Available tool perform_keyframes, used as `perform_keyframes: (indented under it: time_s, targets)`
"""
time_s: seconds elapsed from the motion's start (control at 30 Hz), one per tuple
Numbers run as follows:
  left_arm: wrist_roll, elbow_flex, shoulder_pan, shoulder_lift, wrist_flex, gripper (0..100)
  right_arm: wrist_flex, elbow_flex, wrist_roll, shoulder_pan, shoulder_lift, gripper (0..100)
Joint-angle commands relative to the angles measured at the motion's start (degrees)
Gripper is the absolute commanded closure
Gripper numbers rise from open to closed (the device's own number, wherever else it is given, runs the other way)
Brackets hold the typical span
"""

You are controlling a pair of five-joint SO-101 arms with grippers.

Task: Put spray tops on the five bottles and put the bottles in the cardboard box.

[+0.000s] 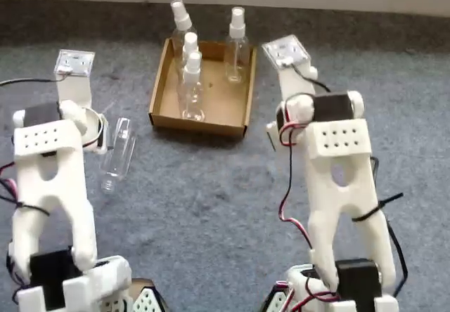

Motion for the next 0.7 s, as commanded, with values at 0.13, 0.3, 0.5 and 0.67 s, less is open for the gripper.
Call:
perform_keyframes:
  time_s: [0.13, 0.3, 0.5, 0.67]
  targets:
    - [-0.09, -19.30, 3.91, 17.89, 0.26, 74, -12.70, 32.57, 6.86, 8.40, -16.48, 66.6]
    - [-0.53, -23.16, 5.32, 27.65, 0.35, 74, -12.97, 38.20, 7.38, 8.48, -22.46, 66.6]
    - [-2.90, -22.90, 6.55, 33.45, 0.88, 74, -12.97, 38.99, 7.38, 8.75, -25.45, 66.6]
    - [-2.99, -22.64, 6.55, 36.18, 1.14, 78, -12.97, 38.99, 7.03, 8.75, -25.80, 66.6]
